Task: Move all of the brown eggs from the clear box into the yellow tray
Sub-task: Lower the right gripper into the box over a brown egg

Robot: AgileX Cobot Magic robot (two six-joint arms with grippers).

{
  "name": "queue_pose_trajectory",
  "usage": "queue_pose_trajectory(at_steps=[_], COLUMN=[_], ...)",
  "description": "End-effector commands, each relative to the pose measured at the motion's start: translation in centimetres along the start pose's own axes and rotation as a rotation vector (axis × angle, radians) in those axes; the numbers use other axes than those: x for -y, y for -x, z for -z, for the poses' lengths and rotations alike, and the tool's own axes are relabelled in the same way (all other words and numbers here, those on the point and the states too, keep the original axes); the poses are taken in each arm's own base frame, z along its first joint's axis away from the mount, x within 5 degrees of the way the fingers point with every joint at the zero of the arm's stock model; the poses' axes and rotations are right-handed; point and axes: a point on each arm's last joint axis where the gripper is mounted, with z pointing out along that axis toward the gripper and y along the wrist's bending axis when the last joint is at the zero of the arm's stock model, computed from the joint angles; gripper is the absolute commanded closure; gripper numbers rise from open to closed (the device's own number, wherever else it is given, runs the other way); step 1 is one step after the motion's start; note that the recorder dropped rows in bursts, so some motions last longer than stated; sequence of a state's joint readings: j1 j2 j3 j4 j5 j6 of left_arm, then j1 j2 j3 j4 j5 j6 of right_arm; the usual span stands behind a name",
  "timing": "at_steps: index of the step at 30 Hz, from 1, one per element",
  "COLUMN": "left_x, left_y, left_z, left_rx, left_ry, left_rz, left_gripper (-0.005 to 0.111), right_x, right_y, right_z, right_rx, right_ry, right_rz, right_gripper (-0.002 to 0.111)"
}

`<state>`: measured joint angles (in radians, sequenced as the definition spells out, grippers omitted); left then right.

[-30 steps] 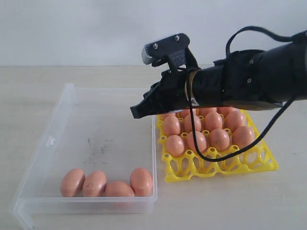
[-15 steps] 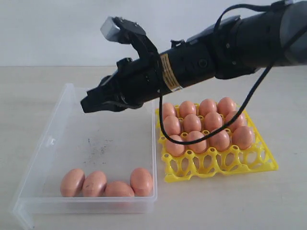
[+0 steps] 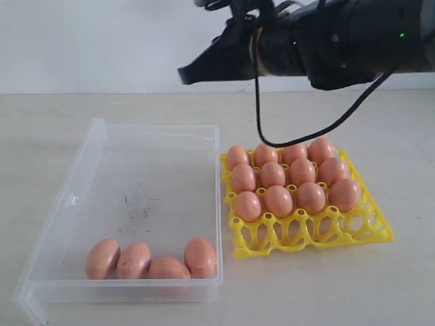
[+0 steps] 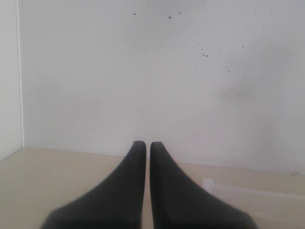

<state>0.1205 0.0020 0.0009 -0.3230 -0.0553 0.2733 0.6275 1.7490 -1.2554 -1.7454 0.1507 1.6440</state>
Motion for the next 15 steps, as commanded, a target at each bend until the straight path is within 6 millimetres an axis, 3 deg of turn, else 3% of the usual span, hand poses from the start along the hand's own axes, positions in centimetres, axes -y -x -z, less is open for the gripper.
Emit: queue_pose_trajectory(at_steps=[1,3,4,6,7,9,10,12,15], left_x=[0.0,0.0,0.0,0.0,0.0,0.0,0.0,0.0,0.0], left_y=[0.0,0.0,0.0,0.0,0.0,0.0,0.0,0.0,0.0], left_z=[0.0,0.0,0.0,0.0,0.0,0.0,0.0,0.0,0.0], left_rx=[0.0,0.0,0.0,0.0,0.0,0.0,0.0,0.0,0.0], left_ry=[-0.003,-0.003,-0.003,-0.003,-0.003,-0.003,-0.003,-0.003,-0.003], left_rz=[-0.009,-0.009,-0.009,-0.009,-0.009,-0.009,-0.009,-0.009,-0.009], left_gripper=[0.103,0.103,0.103,0.103,0.103,0.103,0.103,0.103,0.103], right_x=[4.3,5.8,5.6,3.1,0.6,-3.6,-4.8,-8.9,-13.4], right_y=[0.7,-0.9,-1.6,-3.0,-3.1,-2.3,-2.2,-3.3,-4.5], right_z=[3.0,4.4,4.7,4.8,4.8,4.5,4.2,2.3,-0.3], right_rx=[-0.109,-0.394,-0.501,-0.612,-0.576,-0.447,-0.456,-0.662,-0.786], right_ry=[-0.424,-0.563,-0.504,-0.152,0.118,0.483,0.562,0.707,0.688], right_rz=[0.236,0.429,0.475,0.446,0.344,0.212,0.192,0.255,0.269], right_gripper=[0.109,0.109,0.109,0.109,0.109,0.109,0.109,0.109,0.109])
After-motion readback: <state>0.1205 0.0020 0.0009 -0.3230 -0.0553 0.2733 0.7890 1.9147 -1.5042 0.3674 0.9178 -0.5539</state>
